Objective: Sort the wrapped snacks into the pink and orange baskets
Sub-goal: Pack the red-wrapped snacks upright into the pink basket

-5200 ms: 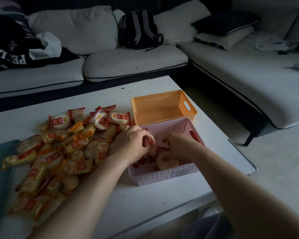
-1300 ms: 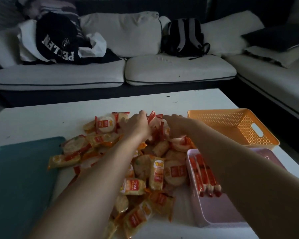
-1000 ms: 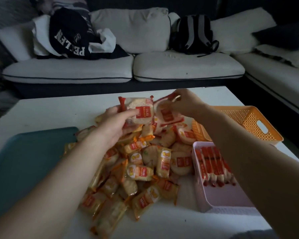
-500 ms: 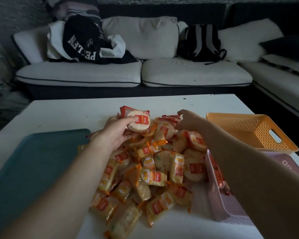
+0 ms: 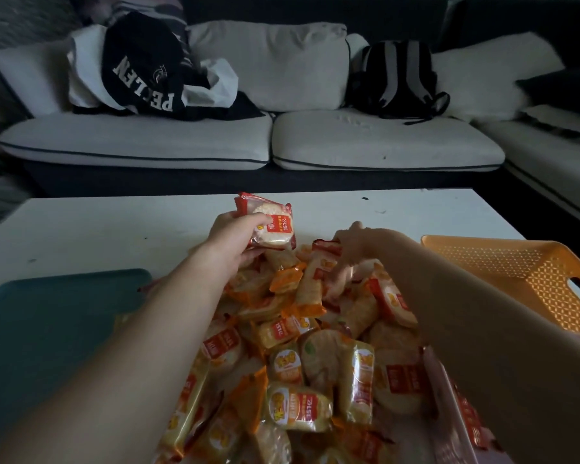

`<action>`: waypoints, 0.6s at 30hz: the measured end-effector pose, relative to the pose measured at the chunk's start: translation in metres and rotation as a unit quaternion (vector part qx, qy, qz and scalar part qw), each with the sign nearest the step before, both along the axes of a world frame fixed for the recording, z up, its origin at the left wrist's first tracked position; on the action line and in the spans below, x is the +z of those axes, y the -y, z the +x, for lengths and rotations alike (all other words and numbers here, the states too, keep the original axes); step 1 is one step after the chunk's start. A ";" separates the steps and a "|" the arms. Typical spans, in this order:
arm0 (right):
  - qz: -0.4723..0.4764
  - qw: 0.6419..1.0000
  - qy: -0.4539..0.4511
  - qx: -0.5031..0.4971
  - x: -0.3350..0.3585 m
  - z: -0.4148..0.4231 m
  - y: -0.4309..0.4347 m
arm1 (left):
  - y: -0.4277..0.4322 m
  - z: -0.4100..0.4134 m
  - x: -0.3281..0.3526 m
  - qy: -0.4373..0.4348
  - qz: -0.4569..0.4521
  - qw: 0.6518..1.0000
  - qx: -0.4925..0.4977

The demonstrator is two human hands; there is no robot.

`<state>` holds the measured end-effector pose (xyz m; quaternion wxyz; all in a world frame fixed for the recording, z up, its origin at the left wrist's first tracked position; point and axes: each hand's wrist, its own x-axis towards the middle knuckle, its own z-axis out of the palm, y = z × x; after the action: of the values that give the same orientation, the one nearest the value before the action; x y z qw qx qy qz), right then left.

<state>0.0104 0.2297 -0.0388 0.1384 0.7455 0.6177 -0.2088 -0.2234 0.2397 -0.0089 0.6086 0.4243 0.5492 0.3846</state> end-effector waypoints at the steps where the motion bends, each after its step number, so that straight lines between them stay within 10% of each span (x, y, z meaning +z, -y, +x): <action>1: 0.008 1.000 -0.025 -0.008 0.001 0.000 0.001 | 0.002 -0.001 -0.001 -0.004 -0.001 1.000 0.000; 11: 0.132 0.972 -0.183 -0.070 0.043 0.015 0.050 | 0.031 -0.026 0.011 0.083 -0.033 0.996 0.001; 18: 0.202 0.791 -0.526 -0.240 0.090 -0.066 0.116 | 0.098 -0.058 0.046 0.250 -0.060 0.966 -0.023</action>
<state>-0.0552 0.1140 0.0511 -0.4158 0.6561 0.4243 -0.4654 -0.2810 0.1412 0.0371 0.7596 0.2899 0.3915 0.4310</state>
